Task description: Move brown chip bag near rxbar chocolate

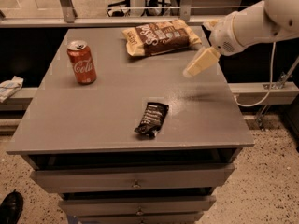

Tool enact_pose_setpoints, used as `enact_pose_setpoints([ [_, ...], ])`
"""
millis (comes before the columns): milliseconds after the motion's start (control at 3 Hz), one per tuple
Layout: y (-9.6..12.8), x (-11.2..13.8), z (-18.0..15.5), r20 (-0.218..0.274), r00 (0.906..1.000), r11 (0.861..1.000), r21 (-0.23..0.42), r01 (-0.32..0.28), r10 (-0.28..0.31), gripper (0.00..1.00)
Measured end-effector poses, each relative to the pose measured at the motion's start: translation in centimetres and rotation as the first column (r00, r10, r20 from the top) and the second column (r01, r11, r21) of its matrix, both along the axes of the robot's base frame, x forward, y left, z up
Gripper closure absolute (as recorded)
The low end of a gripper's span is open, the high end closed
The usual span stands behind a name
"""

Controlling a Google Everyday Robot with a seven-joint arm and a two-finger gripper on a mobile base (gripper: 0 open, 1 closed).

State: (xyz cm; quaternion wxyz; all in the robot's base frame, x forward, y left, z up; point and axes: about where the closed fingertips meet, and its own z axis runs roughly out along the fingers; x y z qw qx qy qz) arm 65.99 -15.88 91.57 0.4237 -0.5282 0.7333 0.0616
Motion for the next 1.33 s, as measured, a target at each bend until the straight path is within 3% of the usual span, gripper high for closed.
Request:
enact_pose_setpoints([
  [333, 1.3, 4.3, -1.1, 0.056, 0.9979, 0.994, 0.103, 0.028, -0.034, 0.0],
  [667, 2.2, 8.9, -1.6, 0.089, 0.9942, 0.98, 0.196, 0.042, -0.061, 0.0],
  [1000, 2.7, 12.7, -1.9, 0.104, 0.9907, 0.969, 0.238, 0.061, -0.088, 0.0],
  [1333, 2.4, 16.2, -2.6, 0.085, 0.9879, 0.963, 0.25, 0.105, -0.13, 0.0],
])
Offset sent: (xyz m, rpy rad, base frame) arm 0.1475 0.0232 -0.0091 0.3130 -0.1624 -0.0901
